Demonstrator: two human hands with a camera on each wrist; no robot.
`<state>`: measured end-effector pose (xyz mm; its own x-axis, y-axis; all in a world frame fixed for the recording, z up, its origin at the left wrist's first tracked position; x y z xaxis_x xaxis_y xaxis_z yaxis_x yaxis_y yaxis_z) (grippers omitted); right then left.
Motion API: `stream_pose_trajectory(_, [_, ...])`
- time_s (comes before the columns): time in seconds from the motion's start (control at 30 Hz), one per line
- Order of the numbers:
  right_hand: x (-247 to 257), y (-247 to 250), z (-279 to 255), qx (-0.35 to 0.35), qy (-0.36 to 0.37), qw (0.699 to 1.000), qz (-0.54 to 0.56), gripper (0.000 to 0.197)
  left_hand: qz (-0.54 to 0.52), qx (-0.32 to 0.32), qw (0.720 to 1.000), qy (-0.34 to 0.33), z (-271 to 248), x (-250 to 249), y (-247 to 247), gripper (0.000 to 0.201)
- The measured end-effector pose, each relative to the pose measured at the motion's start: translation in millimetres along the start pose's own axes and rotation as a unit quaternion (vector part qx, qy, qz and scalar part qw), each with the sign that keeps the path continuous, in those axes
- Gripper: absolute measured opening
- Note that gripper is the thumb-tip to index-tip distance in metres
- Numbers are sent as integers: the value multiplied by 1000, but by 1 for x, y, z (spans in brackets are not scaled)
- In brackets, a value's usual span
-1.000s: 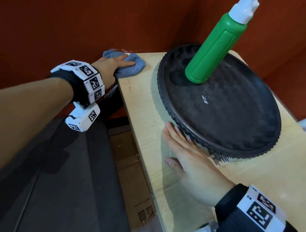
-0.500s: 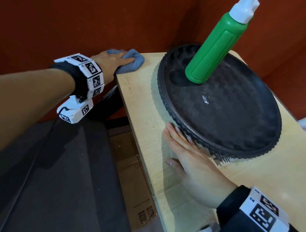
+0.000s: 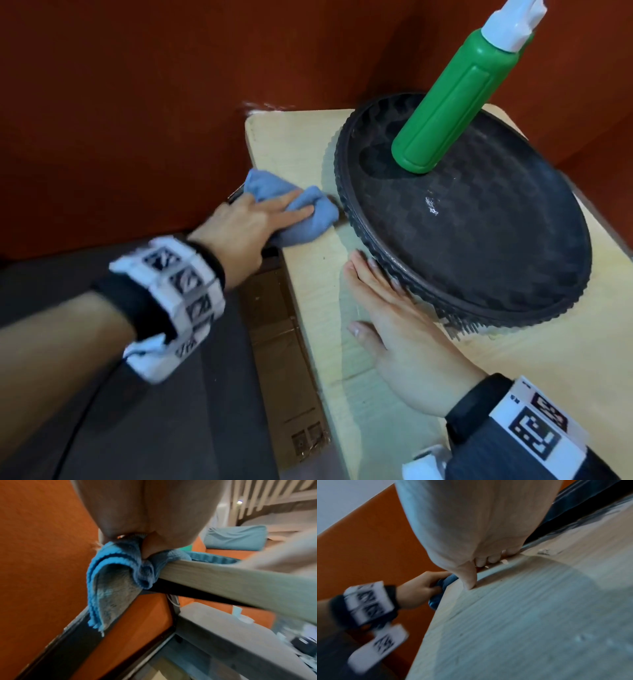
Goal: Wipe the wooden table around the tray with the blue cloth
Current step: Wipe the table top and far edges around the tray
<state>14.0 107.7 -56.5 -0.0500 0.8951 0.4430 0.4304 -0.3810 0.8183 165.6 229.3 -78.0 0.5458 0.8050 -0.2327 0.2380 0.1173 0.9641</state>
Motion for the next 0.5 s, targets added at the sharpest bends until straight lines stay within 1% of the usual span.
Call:
stream_pose_trajectory(0.1, [1, 0, -1, -2, 1, 1000, 7, 67, 1, -6, 1000, 27, 49, 32, 10, 90])
stream_pose_trajectory(0.17, [0, -1, -1, -8, -4, 1000, 15, 67, 18, -10, 999, 42, 75, 43, 20, 83])
stream_pose_trajectory(0.27, [-1, -2, -1, -16, -1, 1000, 20, 68, 38, 7, 997, 66, 101, 49, 35, 76])
stream_pose_trajectory(0.33, [-3, -2, -2, -20, -3, 1000, 19, 68, 23, 10, 997, 73, 108, 50, 38, 75])
stream_pose_trajectory(0.4, [-3, -3, -1, -24, -1, 999, 21, 68, -4, 1, 997, 79, 105, 51, 34, 77])
stream_pose_trajectory(0.47, [-3, -4, 0, -21, 3, 1000, 14, 68, -42, -17, 996, 79, 91, 54, 24, 79])
stream_pose_trajectory(0.5, [-4, -5, 0, -22, 6, 1000, 11, 68, -54, -27, 996, 67, 81, 54, 16, 83])
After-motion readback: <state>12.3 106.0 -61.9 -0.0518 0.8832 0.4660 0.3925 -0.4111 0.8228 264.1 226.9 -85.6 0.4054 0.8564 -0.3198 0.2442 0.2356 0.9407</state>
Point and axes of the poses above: each hand's wrist, its own z-axis towards the middle knuckle, its own y-axis out of the back of the hand, x = y × z, the point moved 7 cm from there along z, towards the middle knuckle, and after that the axes turned 8 degrees about y, right-handed, at the moved point
